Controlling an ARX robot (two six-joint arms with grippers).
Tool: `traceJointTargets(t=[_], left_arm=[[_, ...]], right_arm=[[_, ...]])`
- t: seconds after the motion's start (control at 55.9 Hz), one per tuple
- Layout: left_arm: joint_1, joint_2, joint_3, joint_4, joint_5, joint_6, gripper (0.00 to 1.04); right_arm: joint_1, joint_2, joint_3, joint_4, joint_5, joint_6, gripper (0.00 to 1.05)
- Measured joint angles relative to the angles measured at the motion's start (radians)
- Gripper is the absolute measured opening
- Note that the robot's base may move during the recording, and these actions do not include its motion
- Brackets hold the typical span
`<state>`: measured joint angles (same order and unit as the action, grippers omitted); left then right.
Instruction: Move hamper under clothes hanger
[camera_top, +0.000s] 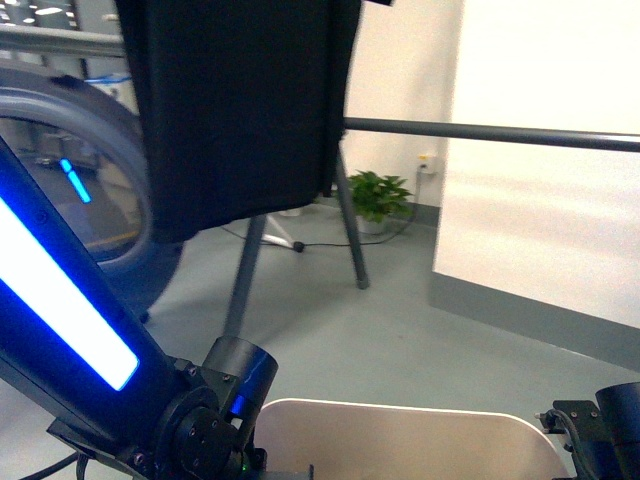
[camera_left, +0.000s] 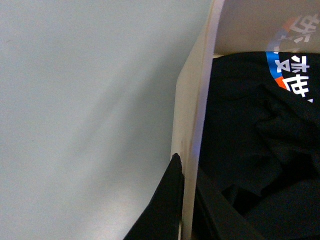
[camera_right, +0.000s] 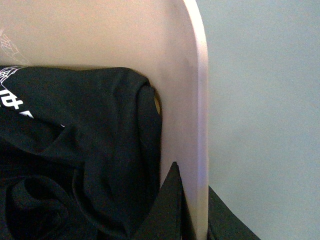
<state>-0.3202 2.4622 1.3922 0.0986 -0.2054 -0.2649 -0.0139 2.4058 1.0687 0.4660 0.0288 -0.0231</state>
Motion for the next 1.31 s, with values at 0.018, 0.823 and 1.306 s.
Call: traceJointTargets(t=[0.018, 0.823, 1.306], left_arm=[[0.0, 0.0, 0.0, 0.0, 0.0, 0.0, 0.04], [-0.036, -0.003, 0.002, 0.0, 0.025, -0.001, 0.04], [-0.002, -0.003, 0.0, 0.0, -0.001, 0.0, 0.04]], right_arm=[[0.0, 0.0, 0.0, 0.0, 0.0, 0.0, 0.03], [-0.031, 0.001, -0.004, 0.0, 0.021, -0.001, 0.03], [0.002, 0.001, -0.004, 0.0, 0.004, -0.002, 0.03]])
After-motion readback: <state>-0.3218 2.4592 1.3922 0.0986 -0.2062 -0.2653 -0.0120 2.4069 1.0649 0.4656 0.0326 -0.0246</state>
